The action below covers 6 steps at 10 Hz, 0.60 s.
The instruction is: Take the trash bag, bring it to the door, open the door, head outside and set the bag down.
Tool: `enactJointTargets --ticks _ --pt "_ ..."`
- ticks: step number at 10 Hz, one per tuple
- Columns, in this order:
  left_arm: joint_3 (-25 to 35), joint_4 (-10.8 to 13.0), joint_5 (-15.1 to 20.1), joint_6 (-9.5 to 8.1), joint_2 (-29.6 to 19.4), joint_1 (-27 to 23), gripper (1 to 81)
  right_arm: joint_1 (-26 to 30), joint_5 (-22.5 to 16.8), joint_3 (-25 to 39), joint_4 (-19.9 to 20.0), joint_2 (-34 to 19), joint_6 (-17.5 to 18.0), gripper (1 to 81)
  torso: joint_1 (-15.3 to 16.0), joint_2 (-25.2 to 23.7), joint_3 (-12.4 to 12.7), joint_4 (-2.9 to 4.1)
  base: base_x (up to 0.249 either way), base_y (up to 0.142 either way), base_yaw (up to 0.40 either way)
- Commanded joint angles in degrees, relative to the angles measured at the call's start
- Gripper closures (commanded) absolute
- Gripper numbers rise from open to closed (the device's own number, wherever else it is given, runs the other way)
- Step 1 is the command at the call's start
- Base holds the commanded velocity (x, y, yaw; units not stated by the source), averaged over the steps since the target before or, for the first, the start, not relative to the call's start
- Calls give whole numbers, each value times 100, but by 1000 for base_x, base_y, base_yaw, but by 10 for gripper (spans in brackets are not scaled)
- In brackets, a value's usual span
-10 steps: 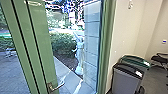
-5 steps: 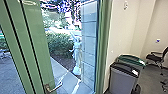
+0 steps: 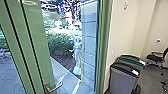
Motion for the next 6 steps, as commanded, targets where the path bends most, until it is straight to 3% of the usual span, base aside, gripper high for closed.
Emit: enactJointTargets --ticks 1,2,4,6 --pt "27 -7 327 8 -18 -304 811 241 -345 11 22 3 -8 10 3 0 0 0 0 0 303" --pt "53 -33 310 17 -62 -270 811 233 -345 11 22 -6 0 10 3 0 0 0 0 0 303" --pt "97 -33 -95 17 -115 -129 811 180 -336 38 31 -24 17 10 3 0 0 0 0 0 303" --pt "97 -25 -130 17 -142 -41 811 136 -205 108 5 -41 -18 10 3 0 0 0 0 0 304"
